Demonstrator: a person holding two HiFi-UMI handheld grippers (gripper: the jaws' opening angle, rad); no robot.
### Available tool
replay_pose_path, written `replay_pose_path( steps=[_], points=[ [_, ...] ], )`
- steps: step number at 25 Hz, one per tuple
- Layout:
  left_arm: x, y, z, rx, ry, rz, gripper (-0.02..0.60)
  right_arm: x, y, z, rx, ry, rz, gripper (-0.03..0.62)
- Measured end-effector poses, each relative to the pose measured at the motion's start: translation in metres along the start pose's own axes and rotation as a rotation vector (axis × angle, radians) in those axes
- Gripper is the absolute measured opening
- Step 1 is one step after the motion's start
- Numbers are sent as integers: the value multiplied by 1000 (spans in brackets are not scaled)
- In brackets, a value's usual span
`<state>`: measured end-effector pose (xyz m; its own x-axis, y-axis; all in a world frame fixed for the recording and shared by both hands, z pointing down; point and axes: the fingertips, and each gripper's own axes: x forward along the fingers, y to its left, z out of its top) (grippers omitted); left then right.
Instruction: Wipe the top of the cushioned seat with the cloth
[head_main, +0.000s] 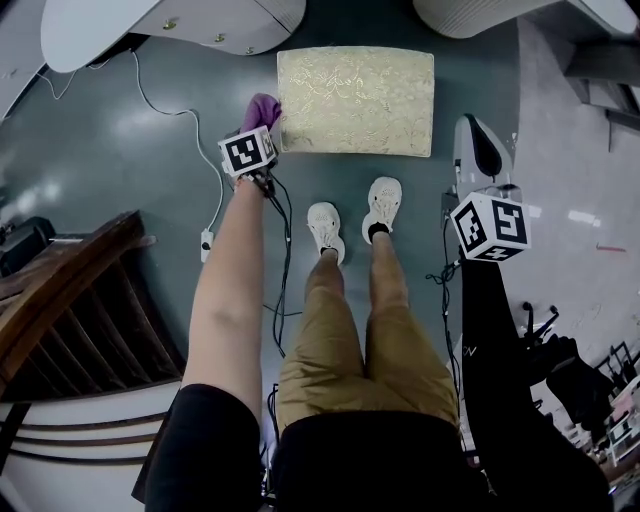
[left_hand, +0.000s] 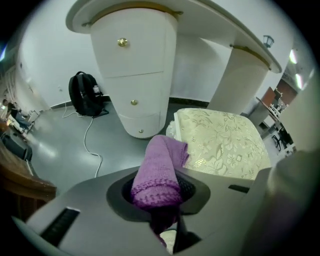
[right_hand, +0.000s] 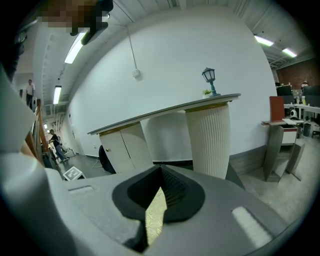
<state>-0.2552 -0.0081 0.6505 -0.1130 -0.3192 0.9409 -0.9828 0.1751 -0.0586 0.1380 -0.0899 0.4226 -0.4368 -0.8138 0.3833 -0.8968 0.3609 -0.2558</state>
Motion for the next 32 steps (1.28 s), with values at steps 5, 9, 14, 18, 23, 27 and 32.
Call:
replay_pose_path(
  steps=[5, 9, 14, 18, 23, 27, 32],
  points=[
    [-13, 4, 3, -55, -52, -13, 89, -3, 3, -1, -6, -2, 3, 0],
    [-33, -37, 33, -5, -165, -86, 89, -7, 1, 1, -9, -11, -8, 0],
    [-54, -137, 49, 123, -248, -220, 89, -15, -11, 0, -6, -19, -36, 0],
    [-70, -242, 33, 217, -260, -395, 89, -26, -22, -2, 0, -24, -61, 0],
    [-81, -378, -2, 292, -171, -724, 89, -44, -42, -6, 7, -19, -95, 0],
    [-62, -413, -30, 400, -68, -696, 89, -60, -55, -12, 10, -13, -116, 0],
    [-47, -386, -38, 395, -34, -618, 89, -66, -55, -19, 22, -9, -112, 0]
  ],
)
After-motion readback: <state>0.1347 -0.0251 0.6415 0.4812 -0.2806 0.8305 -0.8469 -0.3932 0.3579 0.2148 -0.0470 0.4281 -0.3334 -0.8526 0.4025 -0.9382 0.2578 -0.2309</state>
